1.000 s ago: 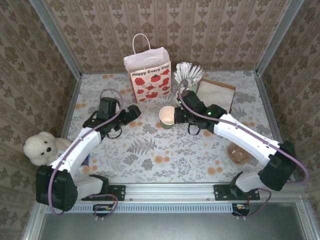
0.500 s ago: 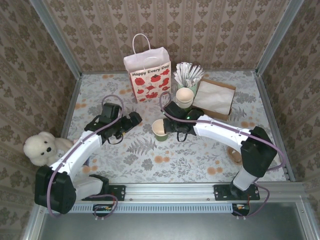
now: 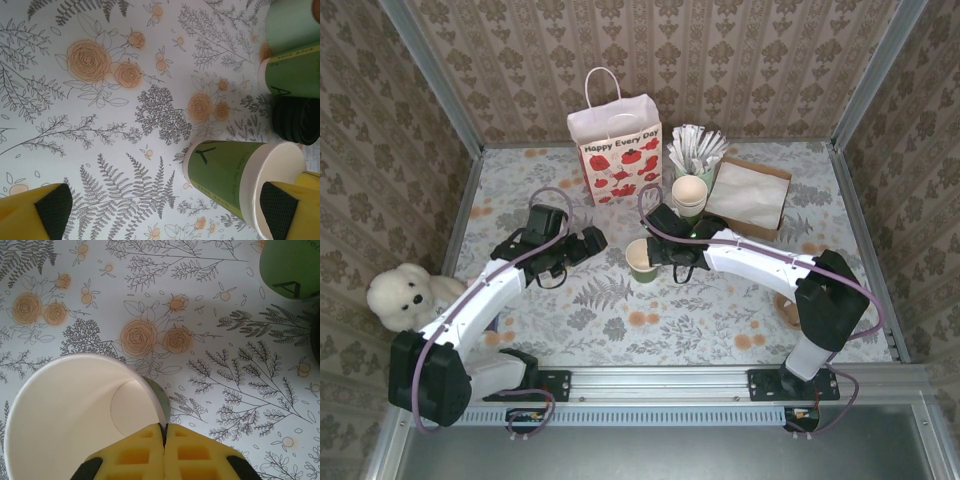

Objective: Pack the takeout coffee

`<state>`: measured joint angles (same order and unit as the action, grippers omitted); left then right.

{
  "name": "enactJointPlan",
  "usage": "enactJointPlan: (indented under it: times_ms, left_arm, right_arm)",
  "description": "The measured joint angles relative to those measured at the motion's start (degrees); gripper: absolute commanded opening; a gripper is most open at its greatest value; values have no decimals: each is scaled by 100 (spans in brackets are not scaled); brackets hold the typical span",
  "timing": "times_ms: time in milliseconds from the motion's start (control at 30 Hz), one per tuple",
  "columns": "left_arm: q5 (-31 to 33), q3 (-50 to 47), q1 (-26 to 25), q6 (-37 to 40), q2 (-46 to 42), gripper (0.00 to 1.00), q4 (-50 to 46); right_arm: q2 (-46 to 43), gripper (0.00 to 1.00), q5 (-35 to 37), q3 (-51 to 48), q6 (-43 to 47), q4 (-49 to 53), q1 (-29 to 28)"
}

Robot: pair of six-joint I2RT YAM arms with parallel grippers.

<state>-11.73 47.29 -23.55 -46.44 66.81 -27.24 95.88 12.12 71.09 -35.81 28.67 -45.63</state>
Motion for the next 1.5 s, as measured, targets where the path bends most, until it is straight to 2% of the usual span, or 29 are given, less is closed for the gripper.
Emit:
enactJointPlan:
  times_ms: [200,333,467,500,533,567,767,933,1033,1200,1500]
  left_arm:
    - [0,66,0,-2,11,100,125]
    - [-2,66,-4,-28,59,100,201]
    - [-7,66,-17,-46,153,100,258]
    - [-4,68,-39,-46,188,100,260]
    - [-7,74,-59,-46,225,100,260]
    - [-4,83,-92,-46,258,100,260]
    - [118,199,-313,-46,374,100,273]
    - [308,304,-466,-42,376,100,323]
    - [505,396,-525,-20,376,100,286]
    - [885,645,-815,17,378,100,269]
    - [1401,748,-1248,133,461,100,199]
  right_arm:
    - [0,24,20,35,-24,26,0]
    - [-7,40,42,116,-39,24,0]
    - [-160,68,61,120,-46,22,9]
    - [-251,77,63,118,-46,20,22]
    - [-358,98,79,118,-42,13,35]
    - [-470,100,92,107,-46,-9,50]
    - [-1480,100,247,-476,20,-363,437]
    - [-1945,100,-61,-1005,-24,-361,1504]
    - [-1967,100,-197,-1137,-61,-221,2090]
    - [-1912,93,-380,-1340,68,-151,2656]
    - [-1169,81,-754,-1344,472,-225,3167]
